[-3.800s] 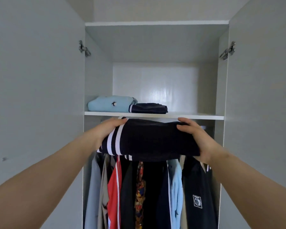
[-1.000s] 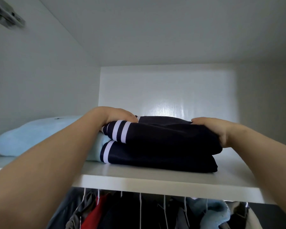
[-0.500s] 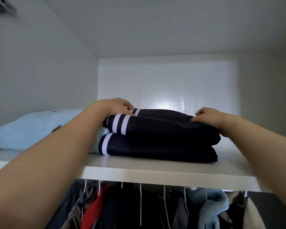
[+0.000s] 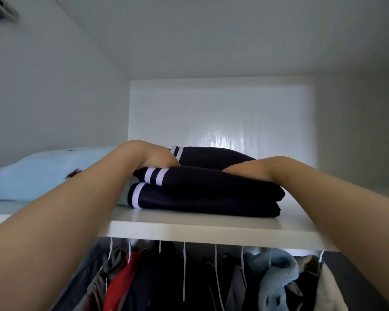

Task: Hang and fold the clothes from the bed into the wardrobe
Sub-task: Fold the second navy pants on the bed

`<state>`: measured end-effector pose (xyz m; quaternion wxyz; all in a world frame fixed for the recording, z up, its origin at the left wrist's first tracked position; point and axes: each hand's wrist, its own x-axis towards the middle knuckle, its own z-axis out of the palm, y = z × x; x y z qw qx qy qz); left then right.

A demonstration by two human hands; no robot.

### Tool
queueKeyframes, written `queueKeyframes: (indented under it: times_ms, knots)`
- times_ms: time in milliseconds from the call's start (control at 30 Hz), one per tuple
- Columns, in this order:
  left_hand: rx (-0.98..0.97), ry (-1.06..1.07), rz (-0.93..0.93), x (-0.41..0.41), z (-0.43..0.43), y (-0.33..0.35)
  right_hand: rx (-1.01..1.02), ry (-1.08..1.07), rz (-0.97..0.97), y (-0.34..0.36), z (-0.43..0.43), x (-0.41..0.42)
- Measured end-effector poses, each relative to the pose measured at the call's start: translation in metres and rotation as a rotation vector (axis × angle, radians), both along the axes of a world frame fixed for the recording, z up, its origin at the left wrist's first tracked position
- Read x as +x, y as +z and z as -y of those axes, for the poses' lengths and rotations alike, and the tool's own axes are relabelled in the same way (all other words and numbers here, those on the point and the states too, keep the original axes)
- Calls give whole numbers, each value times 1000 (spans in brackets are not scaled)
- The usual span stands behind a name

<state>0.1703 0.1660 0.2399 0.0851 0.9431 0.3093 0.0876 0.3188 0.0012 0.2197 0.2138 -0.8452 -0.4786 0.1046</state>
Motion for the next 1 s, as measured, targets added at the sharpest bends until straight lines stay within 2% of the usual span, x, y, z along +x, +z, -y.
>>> queueKeyframes:
  times_ms: [300, 400, 500, 567, 700, 833, 933, 1000]
  knots:
    - [62, 0, 209, -8, 20, -14, 144, -38, 156, -16, 19, -31]
    - [223, -17, 270, -16, 29, -26, 173, -78, 275, -27, 23, -46]
    - [339, -119, 393, -23, 46, -37, 279, -122, 271, -37, 34, -64]
    - [347, -239, 486, -27, 61, -44, 366, -188, 255, -44, 45, -80]
    - [133, -453, 661, -30, 103, -61, 525, -430, 282, -57, 78, -107]
    - [-116, -616, 714, -28, 154, -87, 618, -588, 299, -80, 130, -130]
    - [-172, -672, 709, -30, 203, -113, 684, -708, 269, -108, 181, -157]
    - [-212, -701, 774, -33, 238, -131, 715, -806, 231, -129, 219, -176]
